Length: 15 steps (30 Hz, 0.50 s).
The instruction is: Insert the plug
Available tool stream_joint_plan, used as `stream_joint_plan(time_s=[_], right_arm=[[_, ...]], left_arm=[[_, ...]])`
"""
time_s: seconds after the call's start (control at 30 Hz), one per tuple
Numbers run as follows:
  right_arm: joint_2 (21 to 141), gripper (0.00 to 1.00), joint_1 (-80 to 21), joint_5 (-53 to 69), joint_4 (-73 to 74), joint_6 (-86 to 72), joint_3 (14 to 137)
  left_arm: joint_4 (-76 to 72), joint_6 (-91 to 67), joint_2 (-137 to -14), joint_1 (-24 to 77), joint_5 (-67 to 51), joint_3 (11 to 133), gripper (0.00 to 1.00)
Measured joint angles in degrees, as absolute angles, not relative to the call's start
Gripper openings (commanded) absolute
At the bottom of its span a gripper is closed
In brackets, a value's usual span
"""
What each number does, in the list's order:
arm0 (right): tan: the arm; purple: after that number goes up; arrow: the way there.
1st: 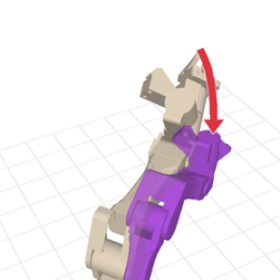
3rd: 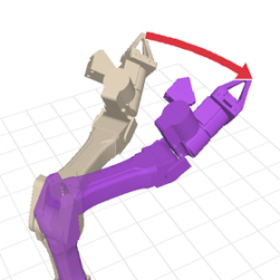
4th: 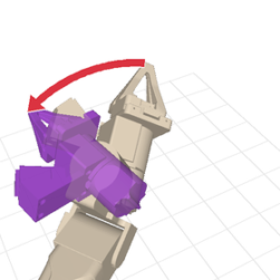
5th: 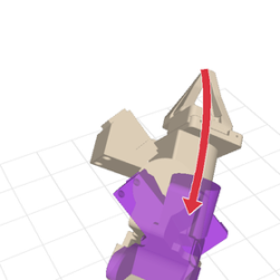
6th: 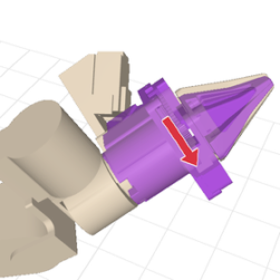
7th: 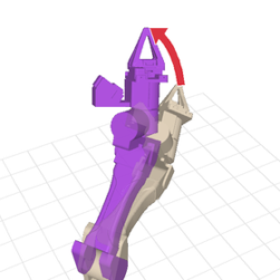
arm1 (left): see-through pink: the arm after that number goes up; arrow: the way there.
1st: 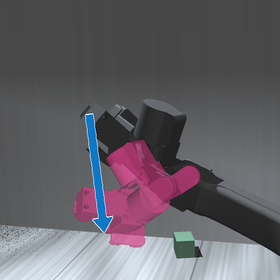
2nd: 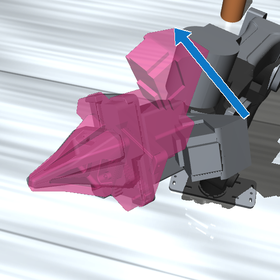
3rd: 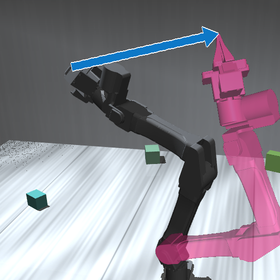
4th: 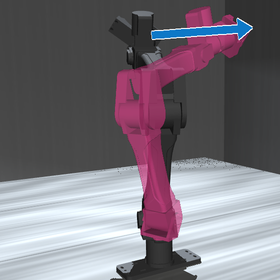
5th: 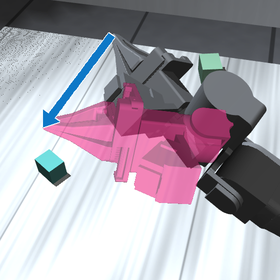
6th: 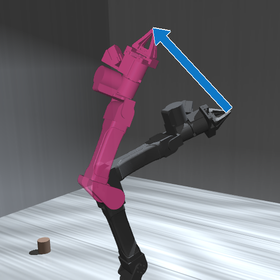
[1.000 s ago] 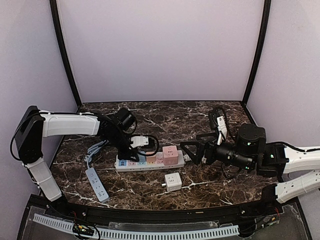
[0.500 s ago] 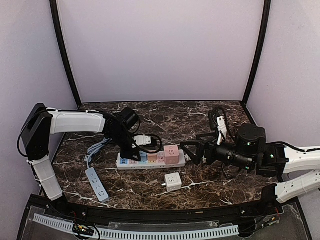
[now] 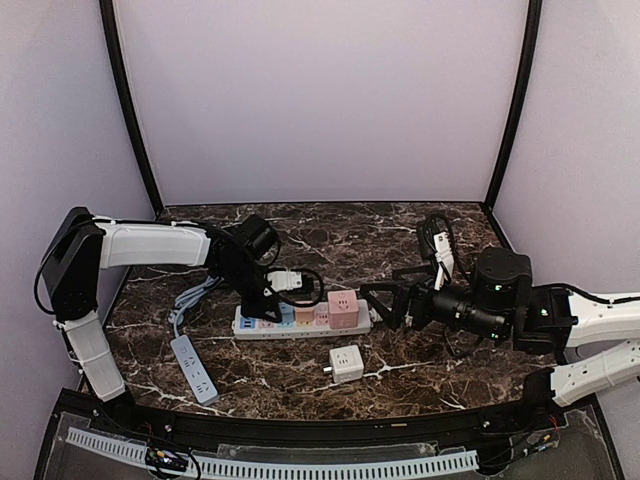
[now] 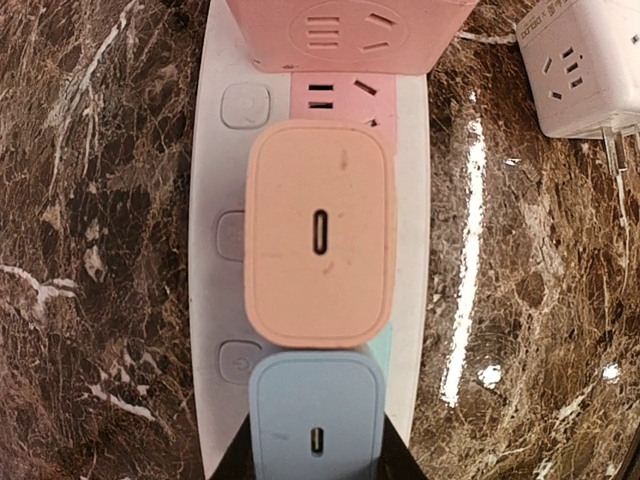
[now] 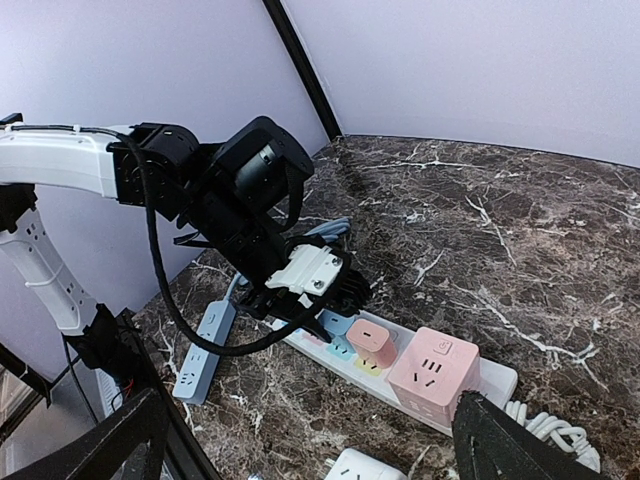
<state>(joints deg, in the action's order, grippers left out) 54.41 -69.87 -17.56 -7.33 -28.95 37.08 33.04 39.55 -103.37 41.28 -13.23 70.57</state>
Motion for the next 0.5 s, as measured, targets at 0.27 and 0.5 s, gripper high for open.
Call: stream_joint_plan(time_s=[0.27,0.5], right_arm=[[53.36,0.99,-69.87,-17.82,-7.31,-28.93,37.08],[52.95,0.99,-69.87,-17.87,-7.31,-28.93,37.08]], left_arm=[[32.6,37.69,-104.55,41.89,-14.35,71.75,0.01],[30.5,35.57,-106.52,44.62,-14.76,73.76,0.01]])
